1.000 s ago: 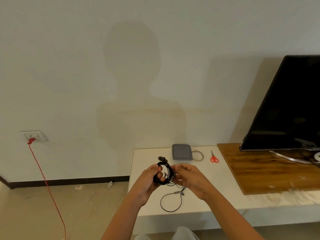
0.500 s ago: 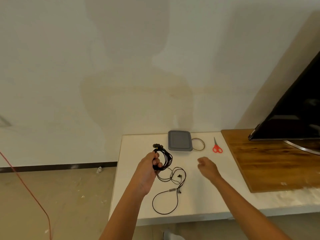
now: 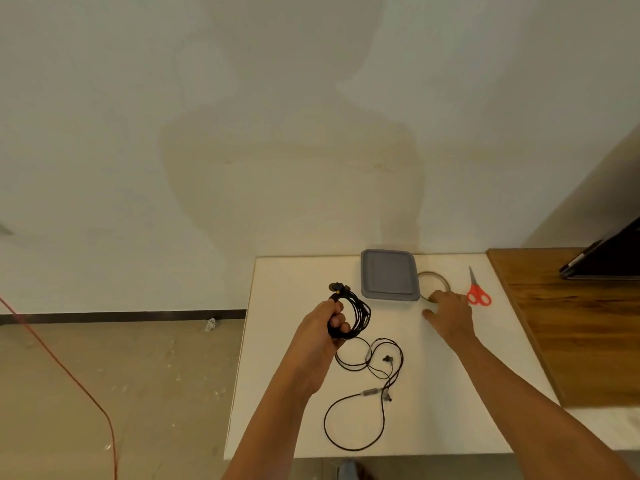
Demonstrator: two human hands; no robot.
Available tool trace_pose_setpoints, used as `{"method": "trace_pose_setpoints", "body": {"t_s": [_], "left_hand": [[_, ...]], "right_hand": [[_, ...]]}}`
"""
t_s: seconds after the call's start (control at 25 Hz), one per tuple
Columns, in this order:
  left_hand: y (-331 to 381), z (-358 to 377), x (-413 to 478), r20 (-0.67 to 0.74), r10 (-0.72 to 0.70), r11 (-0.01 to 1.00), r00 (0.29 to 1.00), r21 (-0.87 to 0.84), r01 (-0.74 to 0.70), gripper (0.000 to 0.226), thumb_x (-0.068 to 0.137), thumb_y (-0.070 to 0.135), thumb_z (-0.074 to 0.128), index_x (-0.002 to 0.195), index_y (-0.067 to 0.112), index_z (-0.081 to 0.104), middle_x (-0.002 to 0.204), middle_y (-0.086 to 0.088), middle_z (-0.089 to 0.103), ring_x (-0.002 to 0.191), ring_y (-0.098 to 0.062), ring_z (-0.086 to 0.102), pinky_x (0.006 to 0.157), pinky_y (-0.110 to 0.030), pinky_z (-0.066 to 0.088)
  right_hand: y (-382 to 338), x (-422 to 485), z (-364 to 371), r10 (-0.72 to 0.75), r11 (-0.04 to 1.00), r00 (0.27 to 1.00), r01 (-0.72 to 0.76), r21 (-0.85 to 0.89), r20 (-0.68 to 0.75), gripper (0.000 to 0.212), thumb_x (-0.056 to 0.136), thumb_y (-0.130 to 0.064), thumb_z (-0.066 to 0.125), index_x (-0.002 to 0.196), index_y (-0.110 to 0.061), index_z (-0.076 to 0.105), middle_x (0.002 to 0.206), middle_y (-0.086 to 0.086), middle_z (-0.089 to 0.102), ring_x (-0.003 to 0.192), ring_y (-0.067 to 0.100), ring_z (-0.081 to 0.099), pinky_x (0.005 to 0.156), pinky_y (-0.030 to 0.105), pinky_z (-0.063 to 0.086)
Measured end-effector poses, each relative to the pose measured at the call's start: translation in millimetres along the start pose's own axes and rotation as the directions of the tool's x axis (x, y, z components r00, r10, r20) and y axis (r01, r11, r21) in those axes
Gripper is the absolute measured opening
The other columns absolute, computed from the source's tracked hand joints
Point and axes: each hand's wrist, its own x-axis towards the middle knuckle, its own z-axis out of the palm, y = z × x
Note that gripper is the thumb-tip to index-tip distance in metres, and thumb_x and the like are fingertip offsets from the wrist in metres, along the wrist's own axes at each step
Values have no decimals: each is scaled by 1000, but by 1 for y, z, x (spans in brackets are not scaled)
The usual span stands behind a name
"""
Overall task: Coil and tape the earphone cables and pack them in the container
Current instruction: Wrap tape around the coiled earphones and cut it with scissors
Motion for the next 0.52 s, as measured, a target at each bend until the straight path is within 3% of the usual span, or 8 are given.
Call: {"method": "trace_pose_setpoints", "body": {"t_s": [0.08,0.12,0.2,0.28,0.36,0.44,0.52], "left_hand": [[0,-3,-6,-3,-7,1000,1000,18,7,24,99,17,38,80,13,50,57,3,41,60,-12,45,74,-28,43],[0,-4,-11,-8,-6,999,1000,36,7,23,99,18,37,80,13,50,58,3,41,60,-12,46,75,-28,42],[1,-4,-23,-23,-4,996,1000,90,6,23,98,18,37,81,14,51,57,4,42,61,-13,46,79,-30,42],[5,-2,-41,-42,6,987,999,162,1,22,98,19,36,81,15,51,56,5,42,62,-13,47,82,-31,41],[9,2,-62,-56,40,965,998,261,-24,21,97,19,35,83,14,49,55,6,42,64,-14,46,84,-31,41],[14,6,-87,-54,101,931,993,357,-75,18,96,18,34,84,12,47,56,6,42,67,-15,45,86,-31,42],[20,9,-111,-43,160,896,986,426,-127,19,95,18,35,83,13,49,61,6,44,70,-16,45,94,-35,42]], "right_hand": [[2,-18,-2,-28,991,997,18,-131,-71,17,84,-19,64,99,-12,69,96,8,69,96,29,55,82,37,44],[1,-29,-6,-23,993,995,11,-118,-101,13,85,-19,64,95,-12,69,89,7,69,90,27,57,80,35,42],[-6,-56,-19,61,992,990,-45,120,-127,8,86,-18,63,87,-11,66,76,6,67,76,26,60,74,30,38],[-22,-88,-43,186,875,979,-125,467,-85,9,88,-17,61,85,-9,61,73,7,64,72,29,61,63,25,39],[-41,-122,-74,214,688,976,-173,704,31,7,90,-14,59,87,-8,61,76,7,67,76,26,65,60,25,45],[-60,-158,-109,106,541,990,-133,831,89,9,91,-11,57,88,-7,65,78,9,71,71,23,67,69,34,53],[-79,-195,-144,-43,472,996,-50,880,80,14,94,-13,55,94,-6,67,79,13,71,64,19,63,74,40,54]]}}
